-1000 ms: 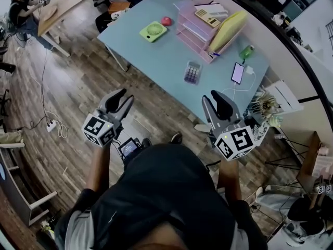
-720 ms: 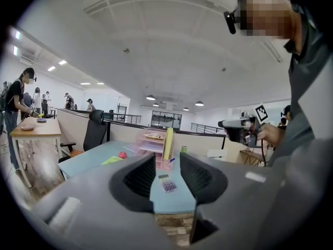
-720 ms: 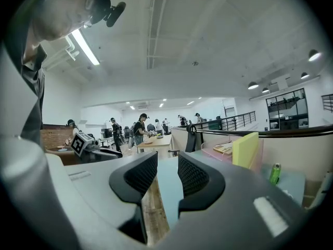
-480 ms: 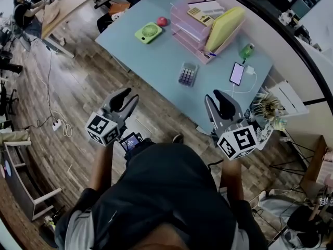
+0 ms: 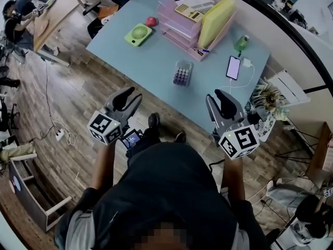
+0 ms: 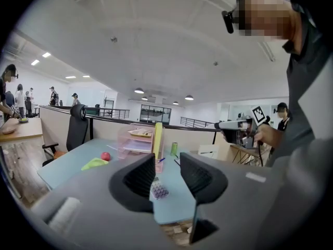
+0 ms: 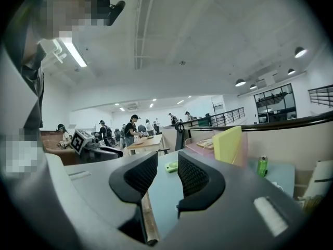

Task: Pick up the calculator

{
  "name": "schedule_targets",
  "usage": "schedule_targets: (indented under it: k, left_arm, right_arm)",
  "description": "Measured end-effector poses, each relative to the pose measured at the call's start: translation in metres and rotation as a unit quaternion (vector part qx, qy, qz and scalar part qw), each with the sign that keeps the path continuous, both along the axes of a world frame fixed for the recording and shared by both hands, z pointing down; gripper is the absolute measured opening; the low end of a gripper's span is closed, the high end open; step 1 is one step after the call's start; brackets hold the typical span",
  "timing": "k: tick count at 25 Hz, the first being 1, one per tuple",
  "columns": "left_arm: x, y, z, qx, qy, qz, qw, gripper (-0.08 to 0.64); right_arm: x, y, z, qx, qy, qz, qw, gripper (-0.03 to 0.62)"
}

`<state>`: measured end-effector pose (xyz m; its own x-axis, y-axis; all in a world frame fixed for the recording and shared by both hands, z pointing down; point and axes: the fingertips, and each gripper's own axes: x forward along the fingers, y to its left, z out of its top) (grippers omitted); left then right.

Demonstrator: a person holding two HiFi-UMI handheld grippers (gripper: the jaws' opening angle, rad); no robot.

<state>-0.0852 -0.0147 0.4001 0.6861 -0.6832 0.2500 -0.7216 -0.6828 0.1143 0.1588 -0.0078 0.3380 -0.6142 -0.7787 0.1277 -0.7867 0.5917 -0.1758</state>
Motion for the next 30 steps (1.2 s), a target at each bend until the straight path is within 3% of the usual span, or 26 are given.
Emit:
schedule_targets:
  k: [4,14,30]
  left_arm:
    - [0.006,-0.025,0.003,-0.015,0.030,0.028,0.9990,0.169]
    - [0.015,-0.090,0.001,-0.006,0.029,0.134,0.9905,0.169]
    - [0.020,-0.150,0.013,-0.018,0.042,0.256,0.9655,0.169]
  right_arm:
    - [0.000,-0.010,-0.003,0.000,0.008,0.035,0.999,0.104]
    - [-0.021,-0.035,-0.017,0.004,0.024,0.112,0.993,0.104]
    - [-0.046,-0.053,-0.009,-0.015,0.040,0.222,0.974,0.104]
